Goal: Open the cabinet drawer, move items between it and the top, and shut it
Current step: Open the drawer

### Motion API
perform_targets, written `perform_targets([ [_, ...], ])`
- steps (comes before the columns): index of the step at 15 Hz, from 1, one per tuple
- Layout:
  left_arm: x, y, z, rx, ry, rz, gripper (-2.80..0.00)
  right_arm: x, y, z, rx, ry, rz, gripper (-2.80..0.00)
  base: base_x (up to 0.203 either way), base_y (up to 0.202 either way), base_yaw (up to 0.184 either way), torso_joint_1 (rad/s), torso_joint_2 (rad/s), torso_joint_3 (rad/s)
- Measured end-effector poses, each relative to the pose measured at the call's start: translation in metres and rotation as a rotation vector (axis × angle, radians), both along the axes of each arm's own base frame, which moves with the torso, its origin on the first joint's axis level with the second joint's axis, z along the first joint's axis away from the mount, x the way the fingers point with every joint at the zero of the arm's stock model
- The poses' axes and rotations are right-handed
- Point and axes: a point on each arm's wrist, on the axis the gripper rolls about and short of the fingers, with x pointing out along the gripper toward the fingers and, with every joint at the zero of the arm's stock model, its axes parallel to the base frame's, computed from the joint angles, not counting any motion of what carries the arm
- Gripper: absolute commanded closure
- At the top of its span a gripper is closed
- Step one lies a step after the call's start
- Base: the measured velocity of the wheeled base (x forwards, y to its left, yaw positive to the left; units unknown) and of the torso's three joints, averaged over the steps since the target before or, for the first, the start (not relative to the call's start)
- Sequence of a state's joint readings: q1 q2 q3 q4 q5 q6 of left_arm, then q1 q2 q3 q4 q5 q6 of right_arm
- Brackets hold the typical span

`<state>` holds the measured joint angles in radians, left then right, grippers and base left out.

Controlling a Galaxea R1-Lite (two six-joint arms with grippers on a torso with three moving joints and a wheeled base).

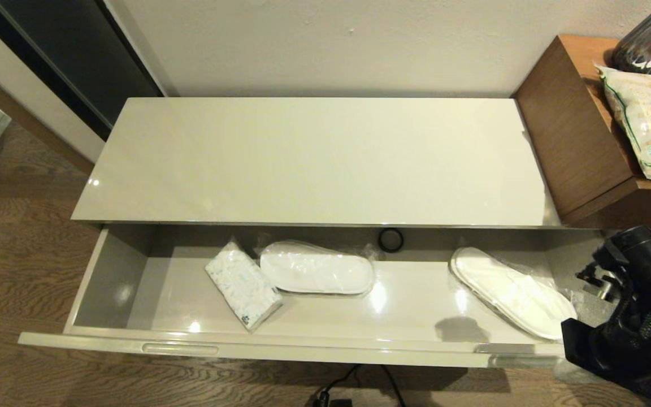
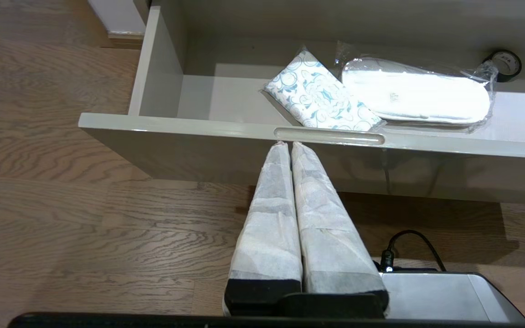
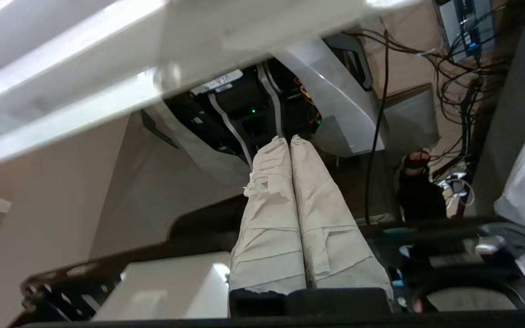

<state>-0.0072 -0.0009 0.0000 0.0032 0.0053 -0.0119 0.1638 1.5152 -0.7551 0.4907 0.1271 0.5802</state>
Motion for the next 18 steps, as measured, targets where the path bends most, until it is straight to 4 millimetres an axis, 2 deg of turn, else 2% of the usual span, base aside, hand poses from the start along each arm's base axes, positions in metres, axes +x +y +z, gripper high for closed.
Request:
perform_targets([
  [3,0.0,0.0,0.0,0.0,0.0,-0.001,0.0,-0.003,-0.001,0.01,0.002,-0.056,-0.01,0.0,0.0,0.0,0.0,0.0,0.0,0.0],
  [8,0.0,0.0,0.0,0.0,0.0,0.0,0.0,0.021,-0.011,0.025,-0.003,-0.278,-0.095,0.0,0.0,0.0,0.0,0.0,0.0,0.0],
  [11,0.0,0.0,0.0,0.0,0.0,-0.001,0.0,0.029,-0.013,0.023,-0.102,-0.302,-0.069,0.0,0.0,0.0,0.0,0.0,0.0,0.0],
  [18,0.0,0.0,0.0,0.0,0.0,-0.001,0.0,0.078,-0.014,0.004,-0.383,-0.46,0.074,0.0,0.0,0.0,0.0,0.0,0.0,0.0],
])
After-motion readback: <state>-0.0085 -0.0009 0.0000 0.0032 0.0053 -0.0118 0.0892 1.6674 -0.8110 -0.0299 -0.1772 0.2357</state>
